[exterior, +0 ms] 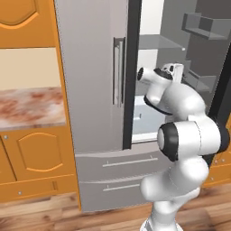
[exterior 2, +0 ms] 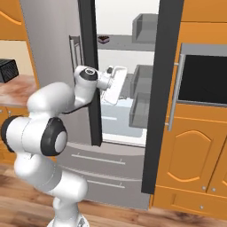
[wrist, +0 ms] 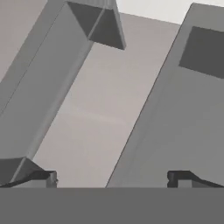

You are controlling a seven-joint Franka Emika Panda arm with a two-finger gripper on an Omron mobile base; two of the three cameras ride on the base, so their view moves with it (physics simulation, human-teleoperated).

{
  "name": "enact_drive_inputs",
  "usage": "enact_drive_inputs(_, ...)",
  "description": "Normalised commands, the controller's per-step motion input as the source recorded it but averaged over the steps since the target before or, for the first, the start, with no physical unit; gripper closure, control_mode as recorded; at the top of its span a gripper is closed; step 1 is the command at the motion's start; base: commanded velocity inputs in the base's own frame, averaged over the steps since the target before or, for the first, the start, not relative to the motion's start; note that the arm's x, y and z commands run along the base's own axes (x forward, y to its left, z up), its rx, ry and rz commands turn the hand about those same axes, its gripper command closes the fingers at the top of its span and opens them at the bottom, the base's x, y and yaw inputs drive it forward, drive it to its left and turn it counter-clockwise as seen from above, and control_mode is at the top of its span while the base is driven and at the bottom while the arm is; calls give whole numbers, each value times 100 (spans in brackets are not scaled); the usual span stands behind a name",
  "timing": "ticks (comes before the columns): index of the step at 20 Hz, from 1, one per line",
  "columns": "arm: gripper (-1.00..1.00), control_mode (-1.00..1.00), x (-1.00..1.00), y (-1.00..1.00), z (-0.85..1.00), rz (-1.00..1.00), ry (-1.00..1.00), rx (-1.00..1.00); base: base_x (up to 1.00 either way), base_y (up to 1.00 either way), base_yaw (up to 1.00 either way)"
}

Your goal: Take the cakes from the fridge and place them on the empty tray on the dining counter.

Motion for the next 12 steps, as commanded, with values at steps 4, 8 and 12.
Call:
enact_drive_inputs(4, -100, -100, -69, -29, 4, 0, -27, 25, 0, 0, 0)
enact_drive_inputs(8, -100, -100, -69, 64, 25, -1, -64, 30, 0, 0, 0)
enact_drive_inputs(12, -100, -100, -57, 100, 33, -15, -78, 27, 0, 0, 0)
